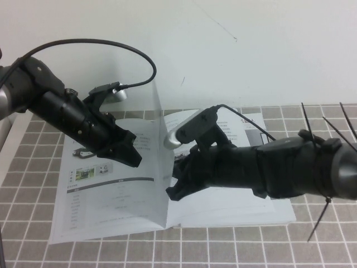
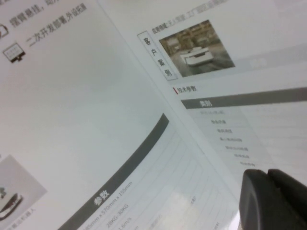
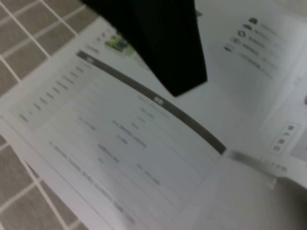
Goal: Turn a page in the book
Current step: Open the closed book
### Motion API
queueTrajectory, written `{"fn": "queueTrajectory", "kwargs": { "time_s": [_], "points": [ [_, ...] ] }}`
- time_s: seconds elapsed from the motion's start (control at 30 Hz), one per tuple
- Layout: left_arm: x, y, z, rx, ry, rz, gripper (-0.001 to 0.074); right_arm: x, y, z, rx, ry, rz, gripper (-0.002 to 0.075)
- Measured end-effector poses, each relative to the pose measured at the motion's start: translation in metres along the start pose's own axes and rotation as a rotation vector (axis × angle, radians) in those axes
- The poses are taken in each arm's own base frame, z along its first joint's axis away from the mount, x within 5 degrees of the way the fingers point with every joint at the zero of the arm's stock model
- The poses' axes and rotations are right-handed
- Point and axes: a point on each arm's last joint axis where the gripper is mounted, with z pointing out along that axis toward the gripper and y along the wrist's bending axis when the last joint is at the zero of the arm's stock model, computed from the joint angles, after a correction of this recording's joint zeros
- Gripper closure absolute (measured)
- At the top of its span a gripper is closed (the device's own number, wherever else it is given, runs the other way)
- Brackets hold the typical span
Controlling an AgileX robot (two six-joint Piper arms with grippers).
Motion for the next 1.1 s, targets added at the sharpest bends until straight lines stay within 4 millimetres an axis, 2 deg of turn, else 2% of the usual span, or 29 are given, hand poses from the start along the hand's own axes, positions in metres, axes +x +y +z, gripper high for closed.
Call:
{"fn": "queueTrajectory", "kwargs": {
  "time_s": [0.07,0.17,0.27,0.37,0.47,0.6,0.7,0.8,0.87,0.97,1.1],
  "points": [
    [0.000,0.000,0.000,0.002,-0.001,-0.001,0.0738,-0.003,-0.006,0.014,-0.079,-0.021,0.031,0.0699],
    [-0.001,-0.001,-0.002,0.003,0.000,0.009,0.0738,-0.008,-0.004,0.028,-0.188,-0.054,0.041,0.0719],
    [-0.007,-0.002,-0.015,-0.012,0.010,0.050,0.0738,-0.013,0.001,0.035,-0.261,-0.076,0.041,0.0724],
    [-0.024,-0.003,-0.050,-0.058,-0.054,0.060,0.0738,-0.015,0.004,0.037,-0.308,-0.086,0.041,0.0727],
    [-0.040,-0.012,-0.102,-0.127,-0.196,0.059,0.0738,-0.012,0.005,0.039,-0.327,-0.081,0.048,0.0727],
    [-0.052,-0.051,-0.172,-0.199,-0.389,0.165,0.0738,-0.006,0.005,0.045,-0.333,-0.060,0.071,0.0727],
    [-0.052,-0.073,-0.198,-0.218,-0.454,0.225,0.0738,-0.002,0.005,0.049,-0.333,-0.046,0.089,0.0727],
    [-0.051,-0.075,-0.197,-0.212,-0.446,0.226,0.0738,0.004,0.005,0.053,-0.337,-0.022,0.118,0.0727],
    [-0.051,-0.062,-0.182,-0.197,-0.401,0.193,0.0738,0.009,0.005,0.056,-0.343,0.004,0.120,0.0727],
    [-0.050,-0.035,-0.149,-0.168,-0.305,0.121,0.0738,0.011,0.005,0.056,-0.345,0.021,0.107,0.0727],
    [-0.038,0.010,-0.088,-0.095,-0.148,-0.015,0.0738,-0.003,-0.003,0.043,-0.280,-0.009,0.075,0.0727]
  ]
}}
